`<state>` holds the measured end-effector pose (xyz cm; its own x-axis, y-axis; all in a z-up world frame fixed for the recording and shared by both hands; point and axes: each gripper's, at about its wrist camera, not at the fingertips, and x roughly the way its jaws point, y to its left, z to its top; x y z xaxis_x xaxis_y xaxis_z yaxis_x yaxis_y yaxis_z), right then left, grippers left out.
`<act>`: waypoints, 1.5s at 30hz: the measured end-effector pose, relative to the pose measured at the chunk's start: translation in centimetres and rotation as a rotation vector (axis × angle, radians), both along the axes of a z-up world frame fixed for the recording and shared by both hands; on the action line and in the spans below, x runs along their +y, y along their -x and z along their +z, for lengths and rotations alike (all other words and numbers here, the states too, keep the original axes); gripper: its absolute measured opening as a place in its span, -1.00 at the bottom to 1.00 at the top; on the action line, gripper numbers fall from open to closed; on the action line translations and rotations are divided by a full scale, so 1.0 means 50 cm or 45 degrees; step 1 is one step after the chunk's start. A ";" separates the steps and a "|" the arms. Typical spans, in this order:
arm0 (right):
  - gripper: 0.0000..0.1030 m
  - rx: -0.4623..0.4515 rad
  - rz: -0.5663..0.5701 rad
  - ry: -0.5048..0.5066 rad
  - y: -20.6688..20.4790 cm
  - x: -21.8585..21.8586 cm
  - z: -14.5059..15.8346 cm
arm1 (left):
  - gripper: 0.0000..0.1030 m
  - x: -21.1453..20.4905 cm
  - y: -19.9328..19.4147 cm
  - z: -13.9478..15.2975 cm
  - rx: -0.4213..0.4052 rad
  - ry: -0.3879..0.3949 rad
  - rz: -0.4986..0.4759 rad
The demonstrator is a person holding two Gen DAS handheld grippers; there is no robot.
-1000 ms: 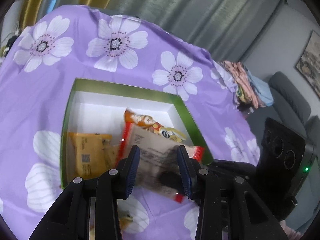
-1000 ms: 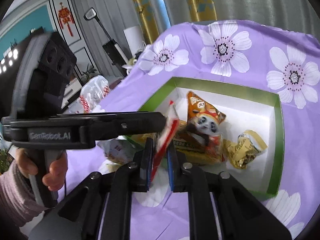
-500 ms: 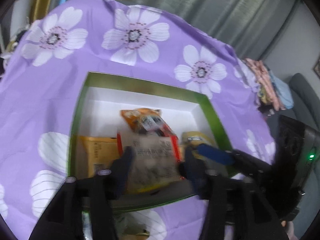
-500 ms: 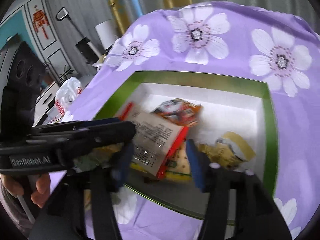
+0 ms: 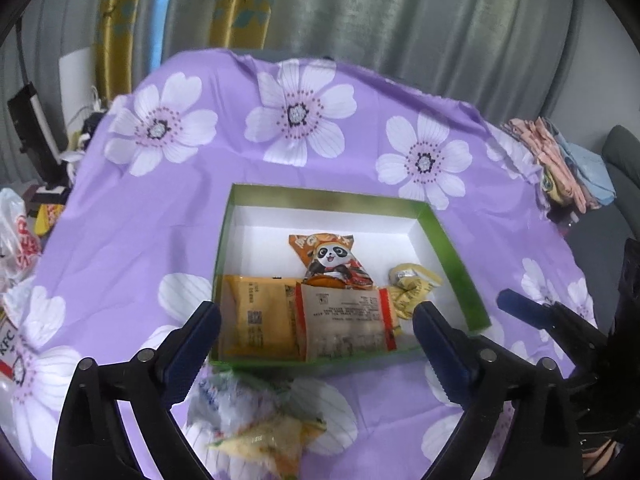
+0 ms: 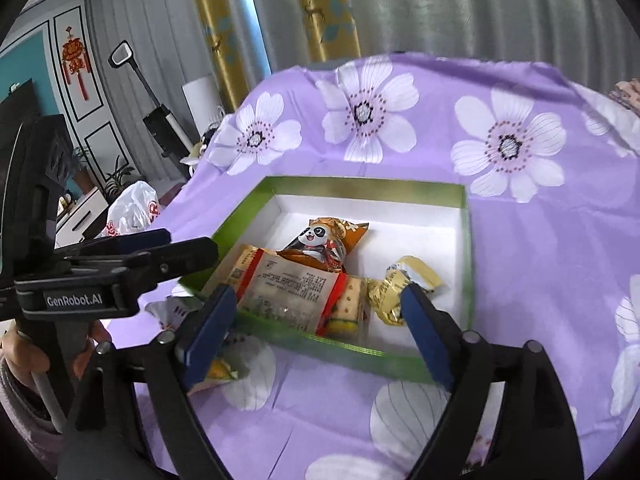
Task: Organize snacks
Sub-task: 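Move the right gripper back toward the peanut bag beside the box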
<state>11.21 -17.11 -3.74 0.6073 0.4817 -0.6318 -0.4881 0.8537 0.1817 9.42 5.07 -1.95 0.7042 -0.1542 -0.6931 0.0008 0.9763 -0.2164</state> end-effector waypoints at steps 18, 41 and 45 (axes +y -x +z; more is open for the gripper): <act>0.92 -0.144 0.017 -0.042 0.176 -0.026 0.101 | 0.88 -0.046 0.173 0.124 -0.180 -0.159 0.056; 0.93 -0.172 0.080 -0.035 0.272 -0.003 0.120 | 0.88 -0.043 0.269 0.139 -0.214 -0.198 0.099; 0.93 -0.154 0.086 -0.030 0.274 0.004 0.110 | 0.88 -0.039 0.272 0.129 -0.188 -0.191 0.098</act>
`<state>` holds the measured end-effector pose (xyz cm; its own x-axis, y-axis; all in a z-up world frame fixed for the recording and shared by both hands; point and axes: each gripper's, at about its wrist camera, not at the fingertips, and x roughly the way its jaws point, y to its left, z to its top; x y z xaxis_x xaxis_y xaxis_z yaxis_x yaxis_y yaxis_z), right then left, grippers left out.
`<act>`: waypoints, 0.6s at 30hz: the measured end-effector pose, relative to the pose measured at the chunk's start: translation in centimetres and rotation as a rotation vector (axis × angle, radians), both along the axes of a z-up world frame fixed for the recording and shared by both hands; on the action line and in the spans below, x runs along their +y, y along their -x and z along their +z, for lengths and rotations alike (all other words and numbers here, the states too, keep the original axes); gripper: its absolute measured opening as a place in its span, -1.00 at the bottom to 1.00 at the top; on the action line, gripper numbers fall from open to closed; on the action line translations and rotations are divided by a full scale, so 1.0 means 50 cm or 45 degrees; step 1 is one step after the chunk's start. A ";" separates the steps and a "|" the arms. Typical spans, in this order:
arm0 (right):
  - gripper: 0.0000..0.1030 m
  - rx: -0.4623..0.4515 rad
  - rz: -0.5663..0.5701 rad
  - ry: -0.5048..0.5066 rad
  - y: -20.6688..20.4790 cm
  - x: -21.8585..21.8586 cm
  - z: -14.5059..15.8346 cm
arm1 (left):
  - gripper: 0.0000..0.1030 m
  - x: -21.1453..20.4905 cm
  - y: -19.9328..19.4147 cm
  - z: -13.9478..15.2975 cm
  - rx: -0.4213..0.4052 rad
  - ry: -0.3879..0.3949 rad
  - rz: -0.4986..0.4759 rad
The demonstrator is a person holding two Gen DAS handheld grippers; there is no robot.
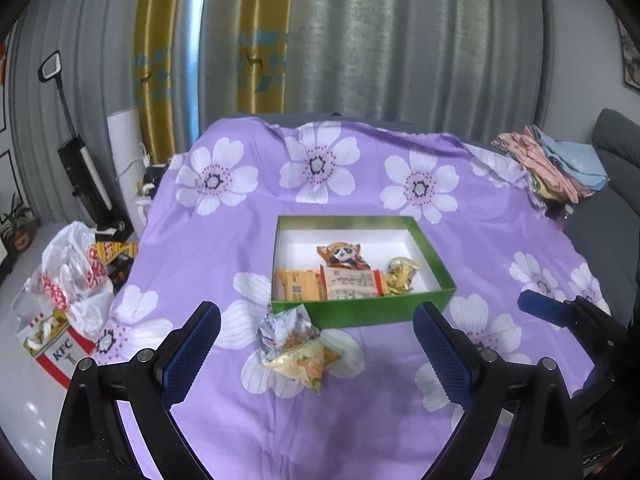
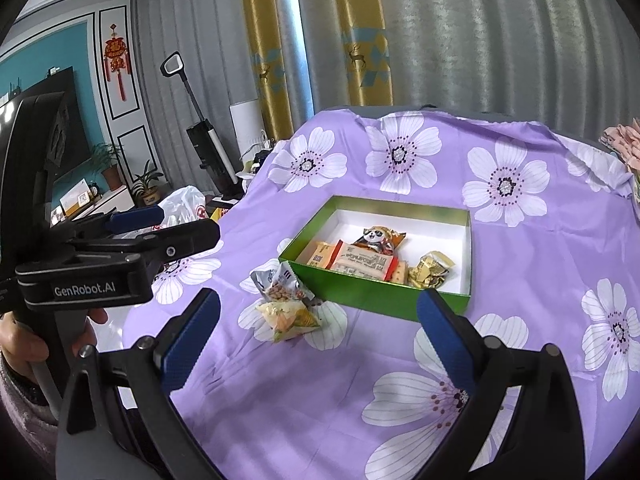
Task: Organize snacks
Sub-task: 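Move the right gripper back toward the peanut bag beside the box, then lower the open right gripper onto the yellow-green snack bag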
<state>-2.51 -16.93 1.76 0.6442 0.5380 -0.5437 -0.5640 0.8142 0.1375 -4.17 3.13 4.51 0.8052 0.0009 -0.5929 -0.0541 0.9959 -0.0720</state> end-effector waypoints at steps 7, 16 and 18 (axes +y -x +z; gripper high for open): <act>0.93 0.042 0.011 0.013 -0.008 0.013 -0.023 | 0.88 0.013 -0.009 -0.022 0.045 0.017 0.009; 0.93 0.106 0.022 0.041 -0.026 0.031 -0.059 | 0.88 0.032 -0.026 -0.061 0.108 0.048 0.019; 0.93 0.120 0.024 0.045 -0.030 0.034 -0.067 | 0.88 0.038 -0.032 -0.073 0.130 0.067 0.018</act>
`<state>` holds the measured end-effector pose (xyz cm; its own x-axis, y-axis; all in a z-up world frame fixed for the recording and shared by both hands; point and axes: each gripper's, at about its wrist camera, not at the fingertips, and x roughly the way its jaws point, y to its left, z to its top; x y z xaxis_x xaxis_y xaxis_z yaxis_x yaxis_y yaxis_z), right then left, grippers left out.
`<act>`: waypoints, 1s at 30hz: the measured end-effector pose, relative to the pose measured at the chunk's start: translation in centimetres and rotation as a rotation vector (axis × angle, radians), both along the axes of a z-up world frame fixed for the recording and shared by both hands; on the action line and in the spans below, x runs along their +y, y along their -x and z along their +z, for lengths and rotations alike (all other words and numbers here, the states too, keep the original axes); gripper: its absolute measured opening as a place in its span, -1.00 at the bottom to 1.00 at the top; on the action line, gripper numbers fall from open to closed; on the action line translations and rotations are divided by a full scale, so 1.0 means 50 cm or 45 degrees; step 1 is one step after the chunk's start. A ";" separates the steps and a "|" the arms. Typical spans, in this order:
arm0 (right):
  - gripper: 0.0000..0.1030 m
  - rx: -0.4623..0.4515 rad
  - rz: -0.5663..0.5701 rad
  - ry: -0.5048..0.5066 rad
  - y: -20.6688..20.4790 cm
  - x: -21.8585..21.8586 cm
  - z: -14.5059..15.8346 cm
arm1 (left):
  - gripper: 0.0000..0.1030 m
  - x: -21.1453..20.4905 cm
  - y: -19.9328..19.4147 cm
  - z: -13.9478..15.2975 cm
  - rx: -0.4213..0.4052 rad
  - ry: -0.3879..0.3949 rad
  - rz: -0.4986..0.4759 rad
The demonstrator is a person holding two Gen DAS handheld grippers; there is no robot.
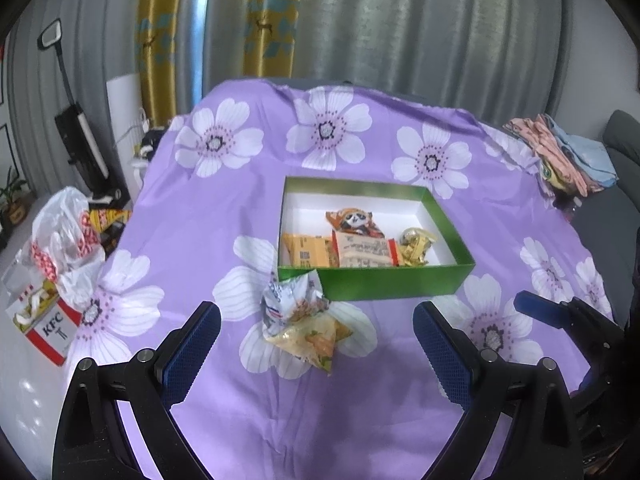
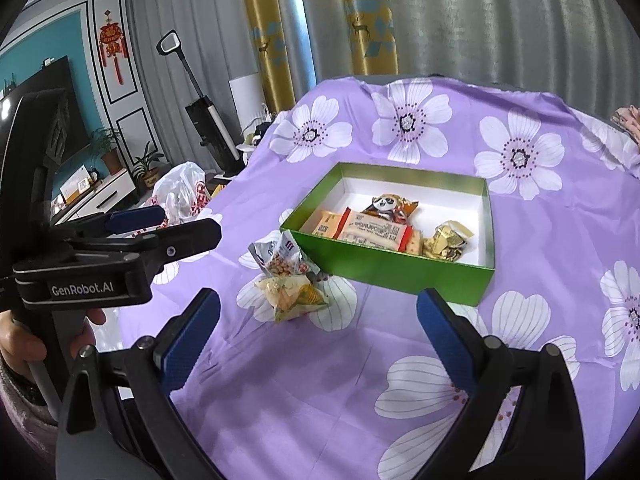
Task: Organize snacks
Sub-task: 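Lower the open right gripper onto the yellow-green snack bag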
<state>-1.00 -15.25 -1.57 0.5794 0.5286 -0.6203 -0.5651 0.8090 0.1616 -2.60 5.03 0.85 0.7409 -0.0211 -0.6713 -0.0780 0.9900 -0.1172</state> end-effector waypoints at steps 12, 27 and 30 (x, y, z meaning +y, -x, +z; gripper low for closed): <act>0.93 0.133 0.012 0.026 -0.033 0.022 -0.076 | 0.88 0.088 -0.011 -0.109 0.174 0.132 0.096; 0.93 0.262 0.072 0.068 -0.072 0.061 -0.177 | 0.88 0.087 -0.041 -0.203 0.255 0.344 -0.020; 0.92 0.273 0.085 0.088 -0.085 0.073 -0.192 | 0.88 0.085 -0.051 -0.213 0.268 0.351 -0.023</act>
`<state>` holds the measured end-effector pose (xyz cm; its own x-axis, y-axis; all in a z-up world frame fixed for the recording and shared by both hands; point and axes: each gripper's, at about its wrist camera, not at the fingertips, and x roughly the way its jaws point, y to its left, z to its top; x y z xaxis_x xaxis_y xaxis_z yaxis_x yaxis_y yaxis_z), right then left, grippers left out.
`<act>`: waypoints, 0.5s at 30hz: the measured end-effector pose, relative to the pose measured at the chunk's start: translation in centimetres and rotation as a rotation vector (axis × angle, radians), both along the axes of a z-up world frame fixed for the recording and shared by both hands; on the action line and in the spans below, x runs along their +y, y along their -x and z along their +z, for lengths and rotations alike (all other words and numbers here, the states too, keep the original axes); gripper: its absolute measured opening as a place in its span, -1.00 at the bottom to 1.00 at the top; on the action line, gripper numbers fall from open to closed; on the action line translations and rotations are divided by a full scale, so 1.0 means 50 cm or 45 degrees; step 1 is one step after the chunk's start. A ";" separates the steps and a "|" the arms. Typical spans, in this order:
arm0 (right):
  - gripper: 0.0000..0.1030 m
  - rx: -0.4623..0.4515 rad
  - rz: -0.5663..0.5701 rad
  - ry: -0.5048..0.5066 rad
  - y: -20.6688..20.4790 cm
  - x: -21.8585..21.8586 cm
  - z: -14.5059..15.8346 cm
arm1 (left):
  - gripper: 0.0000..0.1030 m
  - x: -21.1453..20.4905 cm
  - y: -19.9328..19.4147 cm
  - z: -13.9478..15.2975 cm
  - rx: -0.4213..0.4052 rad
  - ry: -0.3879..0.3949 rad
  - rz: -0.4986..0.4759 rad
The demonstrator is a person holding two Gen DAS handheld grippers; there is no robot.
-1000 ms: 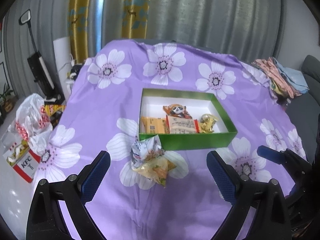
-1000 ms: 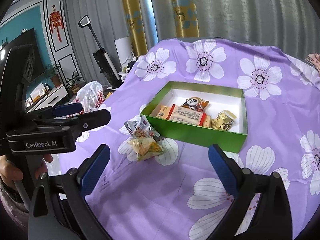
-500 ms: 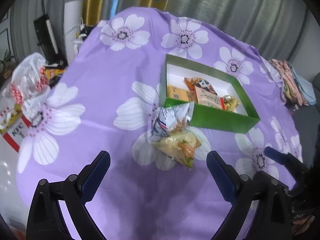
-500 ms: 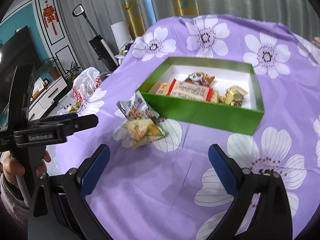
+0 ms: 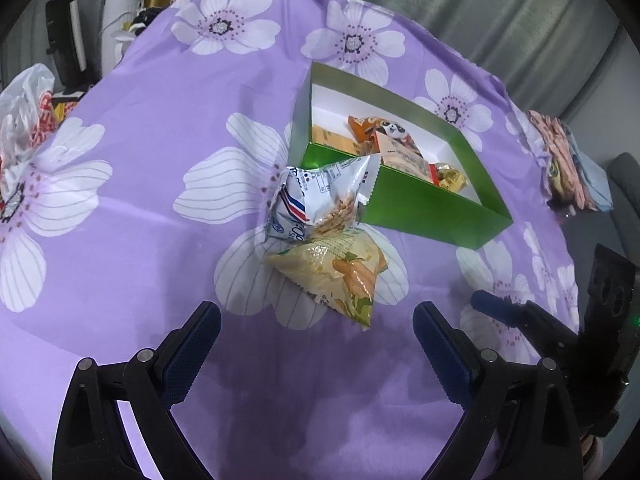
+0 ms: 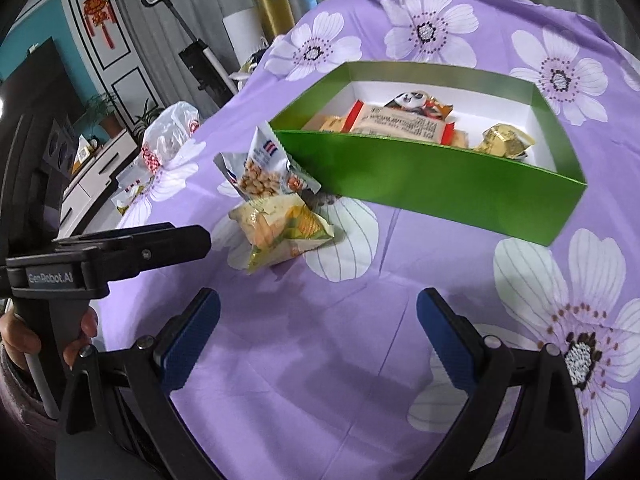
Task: Organize snacks
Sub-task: 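Lower the open right gripper onto the yellow-green snack bag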
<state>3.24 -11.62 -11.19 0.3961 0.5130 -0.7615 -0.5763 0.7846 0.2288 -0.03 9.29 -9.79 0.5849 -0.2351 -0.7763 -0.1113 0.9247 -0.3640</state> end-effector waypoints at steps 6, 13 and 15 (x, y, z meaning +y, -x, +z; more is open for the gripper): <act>0.90 -0.008 0.023 0.023 -0.036 0.016 -0.026 | 0.88 0.003 -0.022 -0.013 0.022 0.069 -0.009; 0.86 0.025 0.117 -0.016 -0.074 0.044 -0.049 | 0.88 -0.007 -0.061 -0.027 0.043 0.093 -0.007; 0.83 0.057 0.155 -0.035 -0.087 0.059 -0.058 | 0.88 -0.009 -0.072 -0.036 0.068 0.099 -0.002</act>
<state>7.57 -8.70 -14.07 0.2955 0.5762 -0.7620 -0.6556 0.7025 0.2769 3.55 8.86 -11.59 0.5428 -0.2969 -0.7857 -0.1308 0.8941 -0.4283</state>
